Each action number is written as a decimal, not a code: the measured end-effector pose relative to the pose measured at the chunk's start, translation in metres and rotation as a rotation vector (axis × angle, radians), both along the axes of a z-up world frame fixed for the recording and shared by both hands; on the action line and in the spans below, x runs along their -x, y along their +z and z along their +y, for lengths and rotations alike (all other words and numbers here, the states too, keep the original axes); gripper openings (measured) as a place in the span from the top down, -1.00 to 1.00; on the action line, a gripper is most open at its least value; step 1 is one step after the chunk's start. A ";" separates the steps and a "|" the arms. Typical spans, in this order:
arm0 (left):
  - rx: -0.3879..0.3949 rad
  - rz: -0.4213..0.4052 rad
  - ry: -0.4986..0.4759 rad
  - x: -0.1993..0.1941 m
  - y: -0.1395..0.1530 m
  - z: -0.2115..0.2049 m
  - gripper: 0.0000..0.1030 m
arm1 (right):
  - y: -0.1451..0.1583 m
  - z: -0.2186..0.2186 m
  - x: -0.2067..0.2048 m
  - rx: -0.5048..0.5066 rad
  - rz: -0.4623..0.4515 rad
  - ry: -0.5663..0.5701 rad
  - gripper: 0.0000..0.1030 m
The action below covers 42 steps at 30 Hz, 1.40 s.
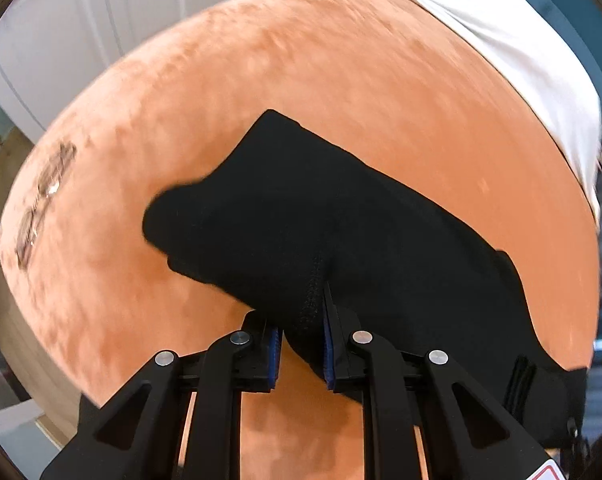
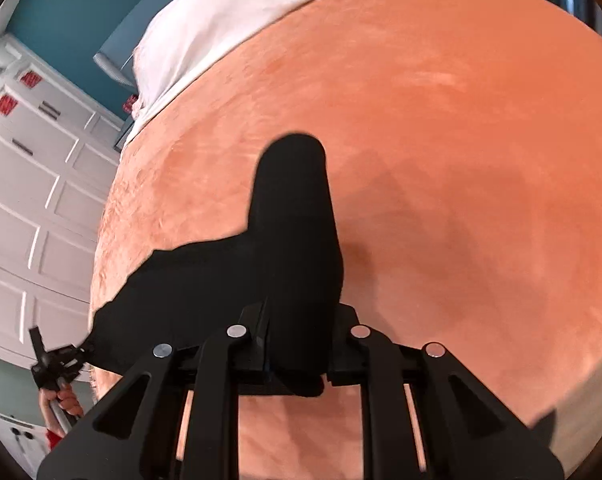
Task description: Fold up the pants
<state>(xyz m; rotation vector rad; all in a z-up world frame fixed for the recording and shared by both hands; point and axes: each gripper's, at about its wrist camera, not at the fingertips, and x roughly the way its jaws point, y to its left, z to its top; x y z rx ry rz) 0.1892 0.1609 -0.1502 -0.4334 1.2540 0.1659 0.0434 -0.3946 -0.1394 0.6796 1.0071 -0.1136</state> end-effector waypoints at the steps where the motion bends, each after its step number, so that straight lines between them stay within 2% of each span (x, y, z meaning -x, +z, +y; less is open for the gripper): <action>1: 0.004 0.013 -0.020 0.013 -0.001 -0.006 0.72 | 0.001 -0.006 0.012 0.014 0.012 -0.009 0.69; 3: -0.019 0.043 -0.060 0.036 -0.009 -0.020 0.65 | -0.010 -0.024 0.040 0.035 0.045 -0.048 0.68; 5: -0.069 0.096 -0.094 0.051 -0.029 -0.037 0.60 | -0.043 -0.040 0.054 0.013 0.094 -0.058 0.57; 6: -0.137 0.124 -0.110 0.053 -0.044 -0.045 0.55 | -0.061 -0.045 0.058 0.007 0.133 -0.061 0.52; 7: -0.182 0.129 -0.111 0.057 -0.051 -0.049 0.50 | -0.079 -0.049 0.064 0.025 0.210 -0.093 0.47; 8: -0.204 0.107 -0.104 0.061 -0.051 -0.051 0.44 | -0.078 -0.051 0.072 0.040 0.216 -0.125 0.29; 9: -0.231 0.081 -0.092 0.066 -0.044 -0.052 0.38 | -0.068 -0.049 0.078 0.082 0.190 -0.164 0.28; 10: -0.252 0.065 -0.083 0.073 -0.036 -0.053 0.38 | -0.047 -0.042 0.085 0.193 0.151 -0.217 0.28; 11: -0.277 0.039 -0.068 0.078 -0.023 -0.051 0.35 | -0.031 -0.033 0.088 0.285 0.131 -0.246 0.20; 12: -0.300 0.022 -0.059 0.083 -0.014 -0.050 0.25 | -0.016 -0.020 0.088 0.366 0.097 -0.253 0.16; 13: -0.338 0.005 -0.043 0.088 -0.003 -0.048 0.15 | -0.003 -0.006 0.087 0.416 0.047 -0.230 0.11; 14: -0.397 -0.012 -0.019 0.095 0.007 -0.049 0.04 | 0.007 0.017 0.080 0.430 -0.011 -0.151 0.01; 15: -0.467 -0.030 0.001 0.098 0.015 -0.051 0.04 | 0.008 0.043 0.067 0.403 -0.027 -0.040 -0.04; 16: -0.538 -0.056 0.011 0.102 0.025 -0.054 0.04 | 0.001 0.064 0.053 0.359 -0.008 0.054 -0.11; 18: -0.583 -0.109 0.004 0.105 0.040 -0.061 0.04 | -0.022 0.105 0.030 0.299 0.012 0.183 -0.11; 19: -0.587 -0.130 -0.006 0.108 0.047 -0.066 0.04 | -0.030 0.116 0.023 0.306 0.024 0.205 -0.10; 21: -0.583 -0.170 -0.053 0.106 0.056 -0.076 -0.06 | -0.059 0.138 0.003 0.346 0.090 0.234 -0.09; 24: -0.571 -0.214 -0.118 0.099 0.060 -0.090 -0.22 | -0.083 0.146 -0.012 0.366 0.116 0.244 0.43; 25: -0.577 -0.223 -0.136 0.098 0.059 -0.095 -0.22 | -0.080 0.147 -0.016 0.369 0.123 0.242 0.78; 26: -0.585 -0.229 -0.160 0.095 0.057 -0.104 -0.22 | -0.071 0.140 -0.017 0.337 0.121 0.219 0.88; 30: -0.571 -0.230 -0.217 0.096 0.048 -0.123 -0.22 | -0.027 0.119 -0.009 0.176 -0.004 0.156 0.89; 32: -0.544 -0.214 -0.240 0.093 0.042 -0.132 -0.22 | -0.026 0.131 -0.025 0.124 -0.019 0.185 0.87; 33: -0.534 -0.207 -0.248 0.093 0.039 -0.137 -0.22 | -0.036 0.137 -0.032 0.098 -0.002 0.209 0.80; 34: -0.526 -0.199 -0.259 0.094 0.037 -0.142 -0.22 | -0.063 0.146 -0.044 0.107 0.059 0.251 0.58; 35: -0.515 -0.192 -0.272 0.094 0.035 -0.146 -0.22 | -0.082 0.153 -0.050 0.166 0.121 0.279 0.45; 36: -0.508 -0.183 -0.279 0.094 0.034 -0.149 -0.22 | -0.091 0.159 -0.049 0.212 0.131 0.293 0.45; 37: -0.505 -0.179 -0.279 0.094 0.034 -0.149 -0.22 | -0.083 0.160 -0.041 0.218 0.083 0.273 0.44; 38: -0.499 -0.181 -0.283 0.096 0.036 -0.148 -0.22 | -0.074 0.161 -0.035 0.228 0.063 0.266 0.30; 39: -0.497 -0.195 -0.283 0.098 0.038 -0.145 -0.32 | -0.066 0.161 -0.029 0.254 0.046 0.261 0.13; 40: -0.501 -0.201 -0.282 0.100 0.039 -0.144 -0.39 | -0.061 0.162 -0.024 0.271 0.034 0.263 -0.24; 41: -0.509 -0.207 -0.279 0.102 0.039 -0.142 -0.43 | -0.058 0.164 -0.019 0.308 0.021 0.287 -0.39; 42: -0.525 -0.203 -0.280 0.101 0.035 -0.141 -0.43 | -0.058 0.169 -0.016 0.341 0.021 0.318 -0.39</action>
